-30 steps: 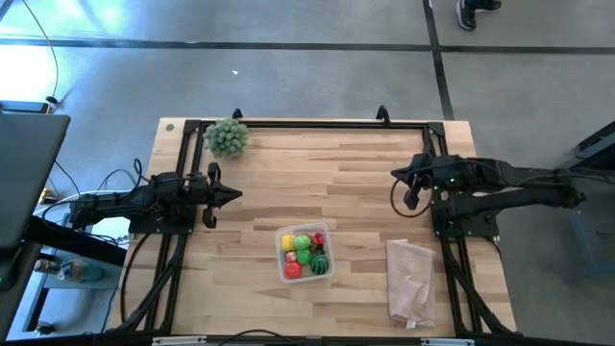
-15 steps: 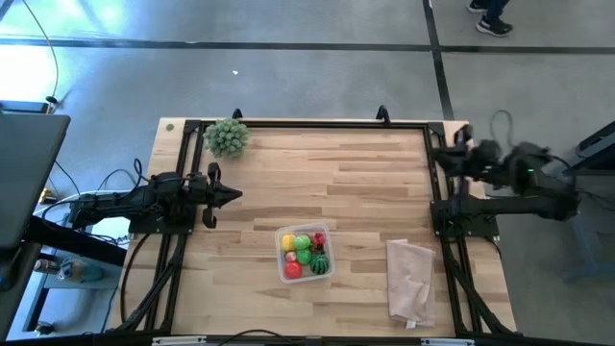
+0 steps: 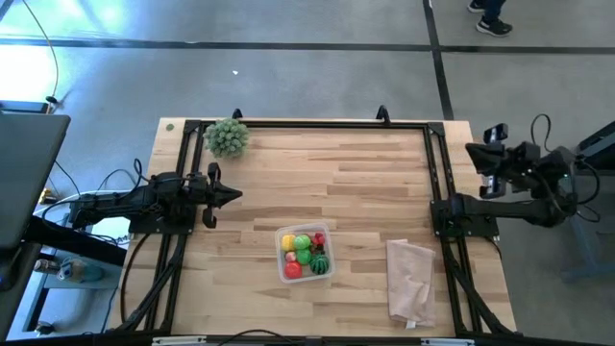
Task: Pick and placing Produce into tupperware
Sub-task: Return to Home Position
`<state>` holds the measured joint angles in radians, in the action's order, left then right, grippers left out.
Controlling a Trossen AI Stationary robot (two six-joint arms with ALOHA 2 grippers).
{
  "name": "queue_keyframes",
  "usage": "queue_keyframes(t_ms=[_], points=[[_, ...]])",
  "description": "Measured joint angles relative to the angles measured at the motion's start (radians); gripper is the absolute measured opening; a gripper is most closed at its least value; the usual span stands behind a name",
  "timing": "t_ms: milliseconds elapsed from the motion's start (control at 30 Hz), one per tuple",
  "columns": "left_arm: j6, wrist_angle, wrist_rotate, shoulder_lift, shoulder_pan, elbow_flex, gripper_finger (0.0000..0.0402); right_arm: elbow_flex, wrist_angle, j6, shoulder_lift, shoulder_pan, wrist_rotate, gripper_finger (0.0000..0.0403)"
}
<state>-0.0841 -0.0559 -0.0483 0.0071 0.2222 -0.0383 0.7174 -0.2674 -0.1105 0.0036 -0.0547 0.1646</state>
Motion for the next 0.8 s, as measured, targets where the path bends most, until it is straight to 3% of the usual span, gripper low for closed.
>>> queue_keyframes(t_ms=[267,600,800], points=[[0.0,0.0,0.0,0.0,0.0,0.0,0.0001,-0.037,0.046,-0.008,0.001,0.0,-0.026,0.0],[0.0,0.0,0.0,0.0,0.0,0.0,0.0001,-0.544,0.688,0.103,0.003,0.0,-0.085,0.0],[0.0,0.0,0.0,0.0,0.0,0.0,0.0001,-0.659,0.765,0.182,0.002,0.0,-0.111,0.0]])
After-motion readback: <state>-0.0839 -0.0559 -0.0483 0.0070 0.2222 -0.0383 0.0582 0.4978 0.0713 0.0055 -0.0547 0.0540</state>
